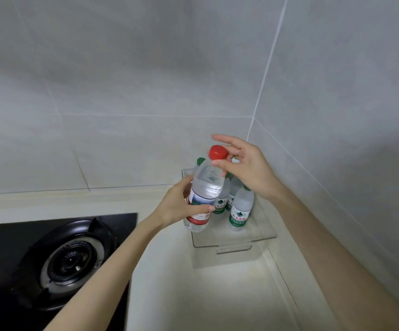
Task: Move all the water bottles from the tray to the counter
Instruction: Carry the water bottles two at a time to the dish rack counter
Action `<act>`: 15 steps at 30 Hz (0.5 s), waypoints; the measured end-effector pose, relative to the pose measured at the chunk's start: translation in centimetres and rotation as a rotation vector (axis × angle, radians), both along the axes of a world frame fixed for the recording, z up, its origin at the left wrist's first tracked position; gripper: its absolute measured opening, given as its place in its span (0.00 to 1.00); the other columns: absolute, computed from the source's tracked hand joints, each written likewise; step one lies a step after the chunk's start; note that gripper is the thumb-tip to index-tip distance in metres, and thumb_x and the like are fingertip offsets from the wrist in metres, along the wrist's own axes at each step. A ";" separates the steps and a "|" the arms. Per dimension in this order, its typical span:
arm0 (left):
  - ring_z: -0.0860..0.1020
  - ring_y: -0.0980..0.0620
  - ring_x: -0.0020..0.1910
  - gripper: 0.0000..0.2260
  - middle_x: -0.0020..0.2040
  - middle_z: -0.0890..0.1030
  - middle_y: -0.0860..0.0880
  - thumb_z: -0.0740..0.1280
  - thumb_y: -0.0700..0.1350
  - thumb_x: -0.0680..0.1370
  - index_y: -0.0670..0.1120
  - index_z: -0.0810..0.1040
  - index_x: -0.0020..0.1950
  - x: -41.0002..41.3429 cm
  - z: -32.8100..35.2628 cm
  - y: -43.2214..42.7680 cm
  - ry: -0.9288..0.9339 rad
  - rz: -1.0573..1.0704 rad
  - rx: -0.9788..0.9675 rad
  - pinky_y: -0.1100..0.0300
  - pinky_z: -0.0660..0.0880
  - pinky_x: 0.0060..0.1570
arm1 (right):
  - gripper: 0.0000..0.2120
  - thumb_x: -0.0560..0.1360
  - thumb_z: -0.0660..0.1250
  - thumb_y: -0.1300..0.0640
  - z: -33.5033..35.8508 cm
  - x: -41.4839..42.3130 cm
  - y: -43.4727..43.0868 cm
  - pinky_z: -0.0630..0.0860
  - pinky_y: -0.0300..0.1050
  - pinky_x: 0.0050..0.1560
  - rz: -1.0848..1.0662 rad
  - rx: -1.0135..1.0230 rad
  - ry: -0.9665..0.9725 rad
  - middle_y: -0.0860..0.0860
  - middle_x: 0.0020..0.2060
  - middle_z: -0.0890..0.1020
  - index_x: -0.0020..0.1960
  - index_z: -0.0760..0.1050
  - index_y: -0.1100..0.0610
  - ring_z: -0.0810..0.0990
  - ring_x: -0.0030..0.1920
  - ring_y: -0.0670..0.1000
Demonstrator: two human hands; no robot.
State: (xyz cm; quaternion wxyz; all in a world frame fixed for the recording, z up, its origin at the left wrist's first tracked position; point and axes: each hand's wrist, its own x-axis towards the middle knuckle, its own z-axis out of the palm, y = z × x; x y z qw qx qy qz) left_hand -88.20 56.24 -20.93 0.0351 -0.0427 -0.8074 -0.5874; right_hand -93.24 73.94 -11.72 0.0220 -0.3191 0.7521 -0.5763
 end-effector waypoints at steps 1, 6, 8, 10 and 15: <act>0.81 0.60 0.52 0.28 0.54 0.82 0.56 0.80 0.40 0.64 0.52 0.74 0.61 0.4 0.2 -0.1 0.013 0.017 0.037 0.65 0.77 0.51 | 0.26 0.71 0.72 0.64 0.5 0.5 -0.2 0.79 0.43 0.46 0.017 -0.016 0.003 0.54 0.51 0.84 0.67 0.71 0.54 0.75 0.30 0.47; 0.82 0.59 0.46 0.25 0.49 0.84 0.50 0.80 0.37 0.62 0.47 0.77 0.55 2.2 0.7 -0.1 0.080 0.139 0.124 0.67 0.77 0.41 | 0.23 0.69 0.74 0.64 1.3 1.3 -1.0 0.80 0.46 0.46 0.039 -0.076 -0.027 0.53 0.55 0.83 0.63 0.75 0.54 0.77 0.39 0.50; 0.83 0.58 0.45 0.26 0.49 0.84 0.49 0.80 0.36 0.62 0.46 0.76 0.56 2.4 0.4 0.0 0.078 0.187 0.155 0.67 0.78 0.40 | 0.21 0.71 0.73 0.61 0.6 0.9 -0.9 0.80 0.44 0.52 0.043 -0.094 -0.073 0.48 0.60 0.80 0.62 0.75 0.51 0.80 0.46 0.47; 0.83 0.57 0.44 0.25 0.49 0.84 0.49 0.80 0.35 0.62 0.46 0.76 0.55 2.5 0.1 0.1 0.085 0.223 0.182 0.67 0.77 0.40 | 0.17 0.73 0.72 0.56 -1.0 0.0 -0.4 0.79 0.46 0.56 -0.023 -0.082 -0.116 0.43 0.61 0.78 0.60 0.75 0.46 0.80 0.53 0.46; 0.83 0.57 0.43 0.25 0.47 0.84 0.50 0.80 0.36 0.62 0.46 0.76 0.56 2.2 -0.5 -0.3 0.115 0.296 0.149 0.68 0.78 0.39 | 0.20 0.70 0.72 0.64 -9.2 -3.7 2.7 0.72 0.51 0.63 -0.488 0.188 0.070 0.51 0.58 0.76 0.60 0.75 0.53 0.75 0.60 0.53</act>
